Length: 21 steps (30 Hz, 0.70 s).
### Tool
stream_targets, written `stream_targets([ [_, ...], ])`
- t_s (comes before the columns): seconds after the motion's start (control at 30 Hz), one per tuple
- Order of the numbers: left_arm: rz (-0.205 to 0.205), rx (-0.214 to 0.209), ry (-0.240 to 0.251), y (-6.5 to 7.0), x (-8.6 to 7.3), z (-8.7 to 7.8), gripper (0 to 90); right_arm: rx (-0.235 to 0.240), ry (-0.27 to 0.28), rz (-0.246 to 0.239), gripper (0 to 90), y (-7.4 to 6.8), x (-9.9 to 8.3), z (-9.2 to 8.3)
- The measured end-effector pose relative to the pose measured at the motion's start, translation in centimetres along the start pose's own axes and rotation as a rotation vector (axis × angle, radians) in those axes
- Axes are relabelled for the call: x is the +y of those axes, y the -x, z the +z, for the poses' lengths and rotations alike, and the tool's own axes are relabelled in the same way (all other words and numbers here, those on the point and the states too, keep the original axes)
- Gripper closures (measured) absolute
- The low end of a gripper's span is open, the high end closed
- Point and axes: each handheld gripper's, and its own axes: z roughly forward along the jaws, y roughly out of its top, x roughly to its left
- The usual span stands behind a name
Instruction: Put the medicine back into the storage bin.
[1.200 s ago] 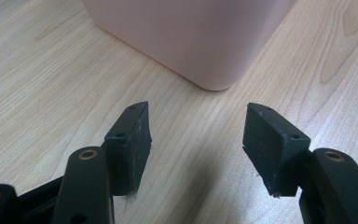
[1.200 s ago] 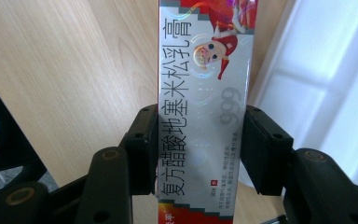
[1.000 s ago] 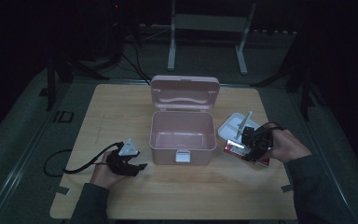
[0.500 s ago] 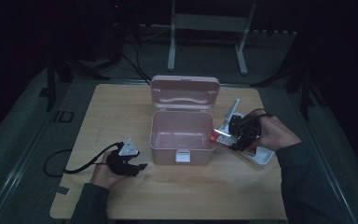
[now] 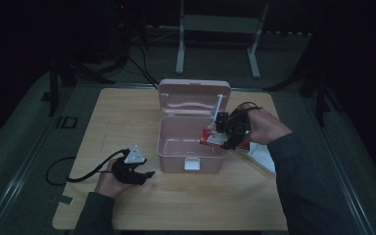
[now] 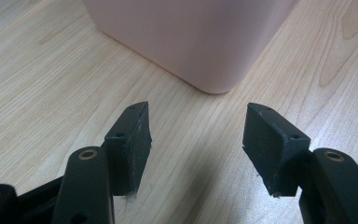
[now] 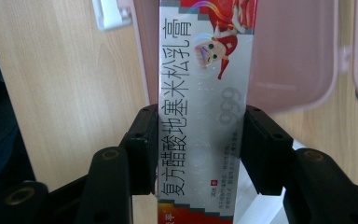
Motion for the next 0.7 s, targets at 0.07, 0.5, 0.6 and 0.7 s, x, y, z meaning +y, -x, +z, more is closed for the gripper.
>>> stream_targets([
  [0.07,0.0,0.0,-0.001,0.0,0.0,0.0,41.1,0.013,0.003,-0.016,51.4,0.1,0.7,0.3],
  [0.5,0.001,0.002,0.004,0.0,0.0,0.0,41.1,0.042,-0.014,-0.103,51.4,0.1,4.5,2.9],
  [0.6,0.001,0.003,0.004,0.0,0.0,-0.1,41.1,0.037,-0.032,-0.115,51.4,0.0,5.1,3.5],
  [0.7,0.001,0.002,0.005,0.0,0.0,0.0,41.1,0.048,-0.027,-0.118,51.4,-0.1,5.5,3.8],
])
